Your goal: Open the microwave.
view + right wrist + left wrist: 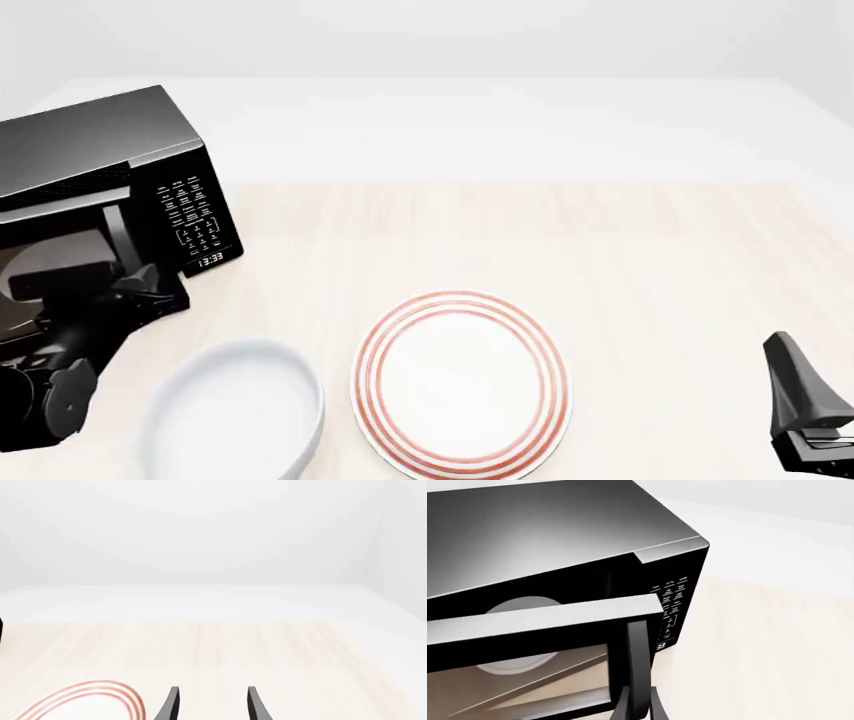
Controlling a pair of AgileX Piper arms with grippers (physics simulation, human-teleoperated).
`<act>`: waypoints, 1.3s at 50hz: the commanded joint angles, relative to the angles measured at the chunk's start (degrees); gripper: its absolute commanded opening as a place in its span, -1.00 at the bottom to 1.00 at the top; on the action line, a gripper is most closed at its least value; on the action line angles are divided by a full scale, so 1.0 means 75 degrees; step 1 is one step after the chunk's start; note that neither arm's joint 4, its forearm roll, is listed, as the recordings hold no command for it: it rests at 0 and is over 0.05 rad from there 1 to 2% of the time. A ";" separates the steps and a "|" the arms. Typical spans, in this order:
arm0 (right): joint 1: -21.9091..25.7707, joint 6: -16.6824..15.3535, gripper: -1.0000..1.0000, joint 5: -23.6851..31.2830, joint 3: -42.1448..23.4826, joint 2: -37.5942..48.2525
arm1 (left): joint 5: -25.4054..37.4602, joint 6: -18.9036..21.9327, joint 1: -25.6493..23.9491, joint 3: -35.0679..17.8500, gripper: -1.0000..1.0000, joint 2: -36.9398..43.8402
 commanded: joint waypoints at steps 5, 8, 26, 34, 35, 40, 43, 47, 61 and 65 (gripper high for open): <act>0.0000 -0.0002 1.00 0.0000 0.0000 0.0000 | -0.0262 -0.0066 -0.0123 -0.0026 -1.00 -0.0372; 0.0001 0.0000 1.00 0.0000 0.0000 0.0000 | -0.0292 -0.0077 -0.0128 0.0033 -1.00 -0.0411; -0.0001 0.0001 1.00 -0.0002 0.0000 0.0000 | -0.0604 -0.0163 -0.0203 0.0340 -1.00 -0.0444; 0.0000 0.0000 1.00 -0.0001 0.0000 0.0000 | -0.0721 -0.0198 -0.0187 0.0438 -1.00 -0.0452; 0.0001 -0.0001 1.00 -0.0001 0.0000 0.0000 | -0.0774 -0.0197 -0.0191 0.0453 -1.00 -0.0413; 0.0000 0.0001 1.00 -0.0001 0.0000 0.0000 | -0.0851 -0.0222 -0.0200 0.0544 -1.00 -0.0425; 0.0000 0.0000 1.00 -0.0001 0.0000 0.0000 | -0.0855 -0.0212 -0.0209 0.0574 -1.00 -0.0448; -0.0002 -0.0001 1.00 0.0000 0.0000 0.0000 | -0.0941 -0.0223 -0.0206 0.0649 -1.00 -0.0438; 0.0001 0.0002 1.00 -0.0001 0.0000 0.0000 | -0.1034 -0.0190 -0.0266 0.0901 -1.00 -0.0633; -0.0001 0.0000 1.00 0.0000 0.0000 0.0000 | -0.1105 -0.0187 -0.0287 0.0997 -1.00 -0.0638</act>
